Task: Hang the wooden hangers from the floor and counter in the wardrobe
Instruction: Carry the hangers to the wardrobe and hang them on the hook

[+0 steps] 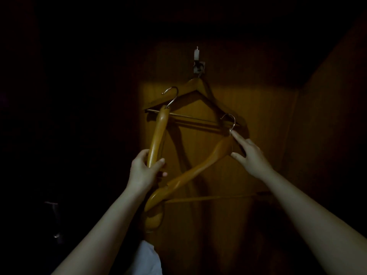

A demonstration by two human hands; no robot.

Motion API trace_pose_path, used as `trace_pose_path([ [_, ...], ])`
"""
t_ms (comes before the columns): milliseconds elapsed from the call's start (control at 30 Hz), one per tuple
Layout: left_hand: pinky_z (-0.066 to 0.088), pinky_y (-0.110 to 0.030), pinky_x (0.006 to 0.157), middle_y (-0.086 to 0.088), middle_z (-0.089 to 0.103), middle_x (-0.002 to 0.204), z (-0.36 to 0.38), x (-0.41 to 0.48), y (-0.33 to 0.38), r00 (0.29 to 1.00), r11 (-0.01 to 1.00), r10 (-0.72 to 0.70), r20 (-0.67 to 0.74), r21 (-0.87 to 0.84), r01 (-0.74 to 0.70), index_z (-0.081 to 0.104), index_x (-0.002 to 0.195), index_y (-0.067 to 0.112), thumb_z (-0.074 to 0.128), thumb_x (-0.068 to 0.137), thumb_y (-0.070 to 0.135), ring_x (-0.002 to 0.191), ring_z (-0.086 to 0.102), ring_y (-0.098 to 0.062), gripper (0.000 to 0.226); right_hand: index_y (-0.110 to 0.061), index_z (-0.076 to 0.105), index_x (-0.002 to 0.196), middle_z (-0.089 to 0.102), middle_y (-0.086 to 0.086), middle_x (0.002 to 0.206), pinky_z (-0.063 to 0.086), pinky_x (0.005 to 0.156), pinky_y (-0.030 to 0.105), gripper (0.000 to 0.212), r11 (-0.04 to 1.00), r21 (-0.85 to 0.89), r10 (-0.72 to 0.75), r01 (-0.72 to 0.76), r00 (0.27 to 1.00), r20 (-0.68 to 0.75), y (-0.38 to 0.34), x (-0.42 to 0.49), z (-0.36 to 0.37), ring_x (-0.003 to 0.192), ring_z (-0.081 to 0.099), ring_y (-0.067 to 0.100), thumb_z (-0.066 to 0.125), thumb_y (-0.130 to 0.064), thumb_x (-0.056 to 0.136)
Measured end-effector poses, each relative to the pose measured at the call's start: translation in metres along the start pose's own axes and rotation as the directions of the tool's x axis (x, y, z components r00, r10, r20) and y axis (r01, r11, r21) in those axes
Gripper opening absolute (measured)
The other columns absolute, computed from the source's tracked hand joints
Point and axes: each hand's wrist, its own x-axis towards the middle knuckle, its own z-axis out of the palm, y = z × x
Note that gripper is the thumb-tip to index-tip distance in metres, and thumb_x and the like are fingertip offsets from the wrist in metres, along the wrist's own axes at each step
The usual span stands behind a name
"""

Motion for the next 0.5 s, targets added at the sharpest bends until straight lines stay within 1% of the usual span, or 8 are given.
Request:
trace_pose_path([
  [100,0.058,-0.03,0.059,0.002,0.06,0.087,0.012,-0.009,0.0,0.987,0.996,0.065,-0.146,0.072,-0.055,0.046,0.127,0.01,0.06,0.089,0.014,0.054,0.065,-0.007,0.041,-0.039,0.014,0.146,0.046,0.014,0.128,0.038,0.1,0.042,0.073,1.0,0.004,-0.003,0.003,1.0,0.014,0.012,0.008,-0.006,0.12,0.046,0.03,0.057,-0.019,0.091],
  [167,0.057,-0.033,0.061,-0.003,0.062,0.09,0.016,-0.009,0.004,0.97,0.991,0.094,-0.226,0.113,-0.069,0.046,0.126,0.01,0.06,0.089,0.016,0.055,0.063,-0.01,0.04,-0.038,0.015,0.146,0.046,0.015,0.128,0.04,0.098,0.043,0.072,1.0,-0.002,-0.008,0.008,1.0,0.011,0.013,0.014,-0.007,0.119,0.046,0.031,0.057,-0.019,0.09],
  [233,0.056,-0.032,0.061,-0.011,0.062,0.099,0.017,-0.002,0.012,0.953,0.983,0.13,-0.272,0.158,-0.089,0.045,0.126,0.01,0.06,0.089,0.017,0.064,0.063,-0.014,0.04,-0.037,0.018,0.146,0.045,0.017,0.13,0.04,0.099,0.044,0.071,1.0,0.014,-0.002,0.003,1.0,-0.007,0.013,0.022,-0.01,0.12,0.046,0.034,0.058,-0.02,0.09],
  [300,0.056,-0.032,0.062,-0.013,0.061,0.101,0.016,0.009,0.022,0.938,0.972,0.174,-0.299,0.207,-0.114,0.046,0.123,0.011,0.059,0.089,0.017,0.074,0.065,-0.019,0.038,-0.035,0.02,0.146,0.044,0.019,0.133,0.037,0.104,0.047,0.071,1.0,0.029,0.013,-0.013,1.0,-0.021,0.012,0.035,-0.014,0.123,0.043,0.036,0.059,-0.019,0.09],
  [367,0.058,-0.04,0.071,-0.012,0.062,0.101,0.014,0.02,0.031,0.923,0.955,0.211,-0.322,0.268,-0.125,0.047,0.12,0.014,0.06,0.089,0.02,0.083,0.066,-0.024,0.034,-0.034,0.021,0.146,0.042,0.02,0.134,0.035,0.107,0.049,0.07,0.999,0.036,0.035,-0.034,0.998,-0.042,0.011,0.048,-0.019,0.125,0.041,0.037,0.059,-0.019,0.09],
  [433,0.056,-0.047,0.079,-0.01,0.064,0.099,0.014,0.03,0.036,0.907,0.938,0.232,-0.353,0.327,-0.112,0.049,0.117,0.016,0.062,0.087,0.026,0.088,0.066,-0.027,0.034,-0.034,0.021,0.146,0.042,0.02,0.135,0.034,0.107,0.05,0.07,0.997,0.043,0.061,-0.058,0.996,-0.066,0.011,0.058,-0.023,0.127,0.04,0.038,0.059,-0.019,0.09],
  [500,0.055,-0.046,0.082,-0.011,0.066,0.098,0.017,0.038,0.039,0.885,0.933,0.248,-0.393,0.343,-0.108,0.05,0.117,0.014,0.061,0.088,0.028,0.09,0.066,-0.027,0.035,-0.034,0.021,0.147,0.043,0.021,0.134,0.035,0.106,0.049,0.069,0.996,0.039,0.085,-0.082,0.992,-0.092,0.012,0.067,-0.027,0.125,0.041,0.038,0.058,-0.02,0.09],
])
